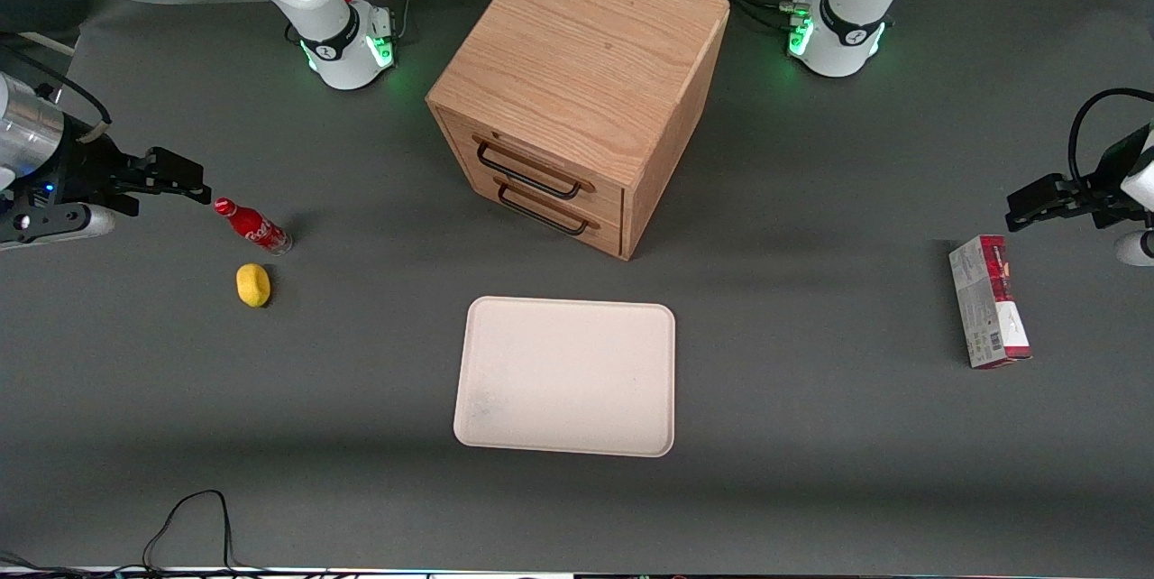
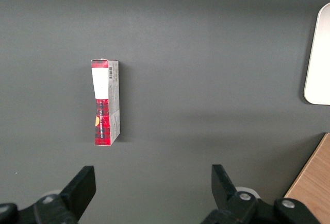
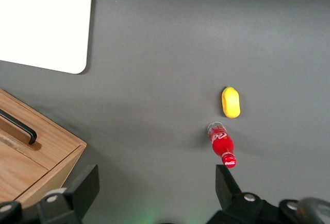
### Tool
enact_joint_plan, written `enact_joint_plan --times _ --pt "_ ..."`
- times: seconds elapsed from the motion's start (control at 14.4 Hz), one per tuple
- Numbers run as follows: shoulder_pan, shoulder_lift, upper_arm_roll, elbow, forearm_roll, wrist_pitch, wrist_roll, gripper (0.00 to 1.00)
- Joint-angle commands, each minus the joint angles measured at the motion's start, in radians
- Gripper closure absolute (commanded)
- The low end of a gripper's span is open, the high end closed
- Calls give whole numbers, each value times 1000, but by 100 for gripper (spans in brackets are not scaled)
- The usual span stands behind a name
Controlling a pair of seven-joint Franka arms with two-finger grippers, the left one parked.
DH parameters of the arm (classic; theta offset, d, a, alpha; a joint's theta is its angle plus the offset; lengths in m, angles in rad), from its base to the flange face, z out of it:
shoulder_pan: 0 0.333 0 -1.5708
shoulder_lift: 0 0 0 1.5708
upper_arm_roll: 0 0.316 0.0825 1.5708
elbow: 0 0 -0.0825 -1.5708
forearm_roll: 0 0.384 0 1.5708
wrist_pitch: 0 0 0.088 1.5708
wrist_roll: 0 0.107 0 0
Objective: Place coke bottle on tray
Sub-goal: 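Move the right gripper down over the red Coca-Cola bottle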
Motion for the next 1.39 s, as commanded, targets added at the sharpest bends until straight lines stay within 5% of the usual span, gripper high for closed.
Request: enact_joint_plan --times 0.0,0.77,1.32 --pt "17 22 -14 33 26 -29 -4 0" --pt "-4 19 -31 8 23 -32 -24 0" --pt "-9 -40 -154 -42 -26 -137 -177 0"
